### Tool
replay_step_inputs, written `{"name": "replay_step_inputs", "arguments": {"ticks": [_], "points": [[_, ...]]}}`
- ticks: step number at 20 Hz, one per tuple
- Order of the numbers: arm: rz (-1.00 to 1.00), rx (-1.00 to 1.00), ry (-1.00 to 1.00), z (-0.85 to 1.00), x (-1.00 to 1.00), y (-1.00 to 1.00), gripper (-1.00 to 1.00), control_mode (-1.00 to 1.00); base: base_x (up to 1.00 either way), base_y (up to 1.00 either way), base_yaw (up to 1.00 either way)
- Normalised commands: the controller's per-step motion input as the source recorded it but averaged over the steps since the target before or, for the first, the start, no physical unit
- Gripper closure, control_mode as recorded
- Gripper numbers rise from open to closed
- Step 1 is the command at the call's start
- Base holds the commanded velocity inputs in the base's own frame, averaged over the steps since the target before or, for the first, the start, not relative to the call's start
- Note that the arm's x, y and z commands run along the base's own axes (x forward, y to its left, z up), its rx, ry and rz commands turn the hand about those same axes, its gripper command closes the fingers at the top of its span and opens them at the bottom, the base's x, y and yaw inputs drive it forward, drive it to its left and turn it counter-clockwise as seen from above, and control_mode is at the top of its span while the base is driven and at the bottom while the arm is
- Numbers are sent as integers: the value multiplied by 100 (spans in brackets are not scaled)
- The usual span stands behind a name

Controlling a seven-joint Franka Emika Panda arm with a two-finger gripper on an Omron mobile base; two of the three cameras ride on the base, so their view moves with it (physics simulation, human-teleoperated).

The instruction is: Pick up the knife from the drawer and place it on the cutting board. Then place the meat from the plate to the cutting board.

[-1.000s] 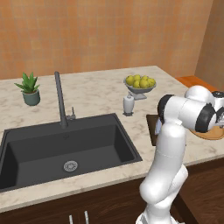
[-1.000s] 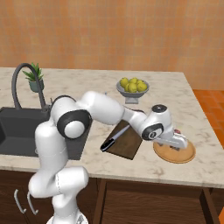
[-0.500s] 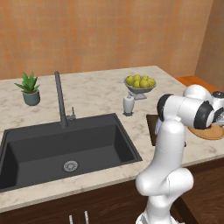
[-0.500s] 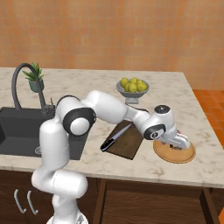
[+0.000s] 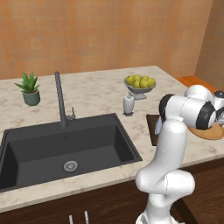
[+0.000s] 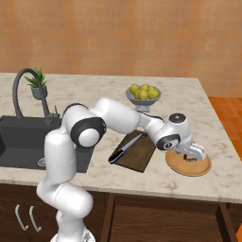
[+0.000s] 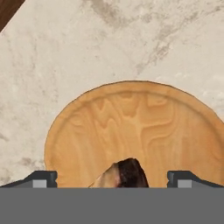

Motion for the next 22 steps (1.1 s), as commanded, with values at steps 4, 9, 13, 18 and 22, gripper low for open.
{"name": "replay_step_inputs", "arguments": {"ticks": [4,9,13,18,22], "points": [[0,0,-1,-12,0,-4,-100,-100,0,0,0],[0,0,-4,-5,22,-14,-100,-100,0,0,0],[0,0,0,-6,16,-28,-100,-100,0,0,0],[0,0,0,0,0,-19,-100,-100,0,0,0],[0,0,0,0,0,0,-100,-100,0,0,0]]}}
